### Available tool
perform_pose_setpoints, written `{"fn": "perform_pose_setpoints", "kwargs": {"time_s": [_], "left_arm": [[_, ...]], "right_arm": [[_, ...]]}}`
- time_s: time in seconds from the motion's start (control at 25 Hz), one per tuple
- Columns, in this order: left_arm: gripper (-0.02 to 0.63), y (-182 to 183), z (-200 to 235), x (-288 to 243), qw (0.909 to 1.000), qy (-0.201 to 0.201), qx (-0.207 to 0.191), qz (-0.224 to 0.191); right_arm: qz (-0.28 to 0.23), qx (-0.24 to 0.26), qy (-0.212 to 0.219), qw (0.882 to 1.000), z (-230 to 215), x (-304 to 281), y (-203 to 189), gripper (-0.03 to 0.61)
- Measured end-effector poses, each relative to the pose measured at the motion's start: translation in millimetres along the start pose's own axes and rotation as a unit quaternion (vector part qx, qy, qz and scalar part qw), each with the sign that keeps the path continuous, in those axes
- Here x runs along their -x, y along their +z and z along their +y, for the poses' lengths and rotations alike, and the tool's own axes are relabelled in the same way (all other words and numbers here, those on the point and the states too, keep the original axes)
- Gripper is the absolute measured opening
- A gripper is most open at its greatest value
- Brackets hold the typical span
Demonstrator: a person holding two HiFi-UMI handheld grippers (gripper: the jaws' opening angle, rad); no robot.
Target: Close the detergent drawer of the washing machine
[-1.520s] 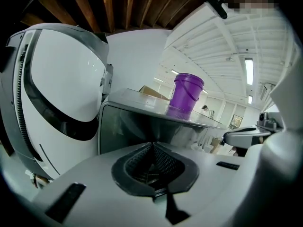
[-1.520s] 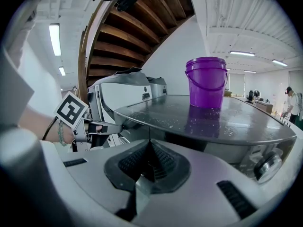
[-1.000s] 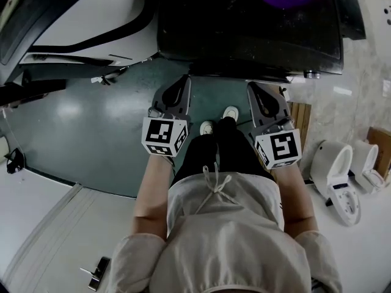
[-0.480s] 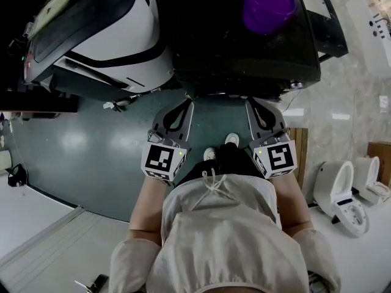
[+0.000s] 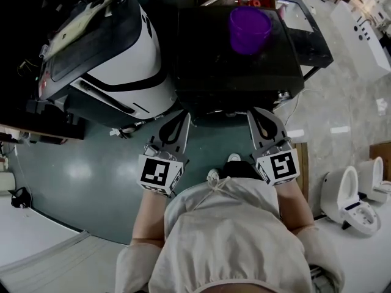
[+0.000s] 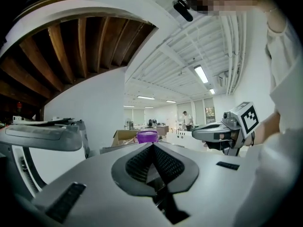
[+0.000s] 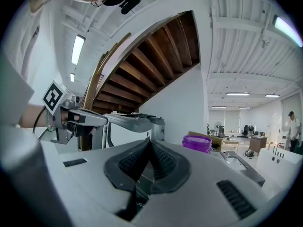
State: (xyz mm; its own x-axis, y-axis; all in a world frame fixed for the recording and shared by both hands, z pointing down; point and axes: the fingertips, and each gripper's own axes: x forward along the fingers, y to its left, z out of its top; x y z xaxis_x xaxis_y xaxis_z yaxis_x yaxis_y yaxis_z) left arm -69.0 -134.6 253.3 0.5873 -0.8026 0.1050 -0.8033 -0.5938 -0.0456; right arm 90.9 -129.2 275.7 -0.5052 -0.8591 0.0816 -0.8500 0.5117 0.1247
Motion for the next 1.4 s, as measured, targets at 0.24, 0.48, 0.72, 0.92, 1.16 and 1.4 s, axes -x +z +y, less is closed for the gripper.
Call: {"fn": "perform_pose_setpoints", "kwargs": {"time_s": [0.24,0.48,0.72,0.92,1.16,1.4], "left_arm": [[0.018,21.0,-9.1,3.3,0.9998,-0.016,-0.008,-0.011],[0.018,20.4,-12.4,2.6,0.9998,-0.018,-0.007,-0.01],[0.018,15.3,-10.8,5.2,0.9998,-0.016,-0.009,-0.006],[0.018,12.2,-6.5,7.1,0.9999,-0.013,-0.008,0.002],[0.018,11.3,-3.5,5.9,0.9999,-0.012,-0.002,-0.001],[0.018,6.6,-1.8,1.7,0.9999,-0.012,0.002,0.001]], "right_arm": [[-0.015,0.009,-0.014,1.0,-3.3,10.5,18.7,0.005],[-0.023,-0.004,-0.023,0.999,-5.9,15.0,24.2,0.003],[-0.023,-0.004,-0.018,1.0,-3.1,14.8,22.3,0.002],[-0.024,0.001,-0.014,1.0,0.8,9.8,21.9,0.002],[-0.025,0.008,-0.011,1.0,4.5,5.4,21.3,0.002],[-0.022,0.002,-0.012,1.0,1.3,1.6,17.8,0.002]]}}
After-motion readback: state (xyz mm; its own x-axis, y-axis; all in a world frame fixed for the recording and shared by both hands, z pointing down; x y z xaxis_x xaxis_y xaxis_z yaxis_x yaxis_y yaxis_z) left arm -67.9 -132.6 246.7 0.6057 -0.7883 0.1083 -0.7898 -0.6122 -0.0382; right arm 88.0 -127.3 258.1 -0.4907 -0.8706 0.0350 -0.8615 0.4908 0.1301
